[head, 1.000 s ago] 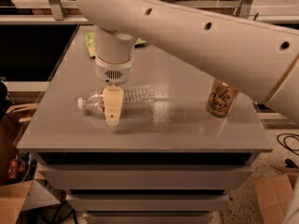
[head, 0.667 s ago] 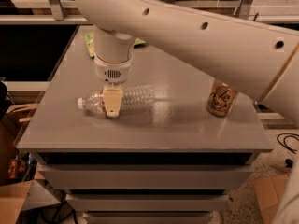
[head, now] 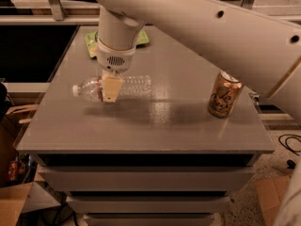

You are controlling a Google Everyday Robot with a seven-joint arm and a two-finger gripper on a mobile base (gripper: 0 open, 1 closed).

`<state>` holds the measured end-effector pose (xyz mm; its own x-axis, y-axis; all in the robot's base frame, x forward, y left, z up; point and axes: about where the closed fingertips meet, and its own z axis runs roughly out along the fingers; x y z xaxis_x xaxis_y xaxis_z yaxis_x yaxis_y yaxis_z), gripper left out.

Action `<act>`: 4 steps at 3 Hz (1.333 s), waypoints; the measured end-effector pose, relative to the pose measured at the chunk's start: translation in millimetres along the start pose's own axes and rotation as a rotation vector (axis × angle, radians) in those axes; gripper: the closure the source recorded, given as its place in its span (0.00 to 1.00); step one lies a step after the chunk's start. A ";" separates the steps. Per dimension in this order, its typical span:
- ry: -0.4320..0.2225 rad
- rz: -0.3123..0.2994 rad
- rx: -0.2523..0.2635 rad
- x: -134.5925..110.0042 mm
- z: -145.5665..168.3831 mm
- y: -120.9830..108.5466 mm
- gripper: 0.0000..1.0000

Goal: Place water bottle upright

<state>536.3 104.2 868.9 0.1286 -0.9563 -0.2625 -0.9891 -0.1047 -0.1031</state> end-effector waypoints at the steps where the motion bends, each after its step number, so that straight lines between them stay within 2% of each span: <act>1: -0.189 -0.058 0.013 -23.7 -23.5 -8.4 1.00; 2: -0.387 -0.094 0.022 -50.1 -40.1 -5.2 1.00; 3: -0.606 -0.069 0.028 -78.8 -50.8 -0.1 1.00; 4: -0.781 -0.042 0.005 -104.6 -57.2 5.5 1.00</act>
Offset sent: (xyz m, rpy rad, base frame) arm -0.0132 0.0624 0.0961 0.6948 -0.0176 0.1754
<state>513.4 188.0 950.7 0.1801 -0.4819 -0.8575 -0.9823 -0.1336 -0.1312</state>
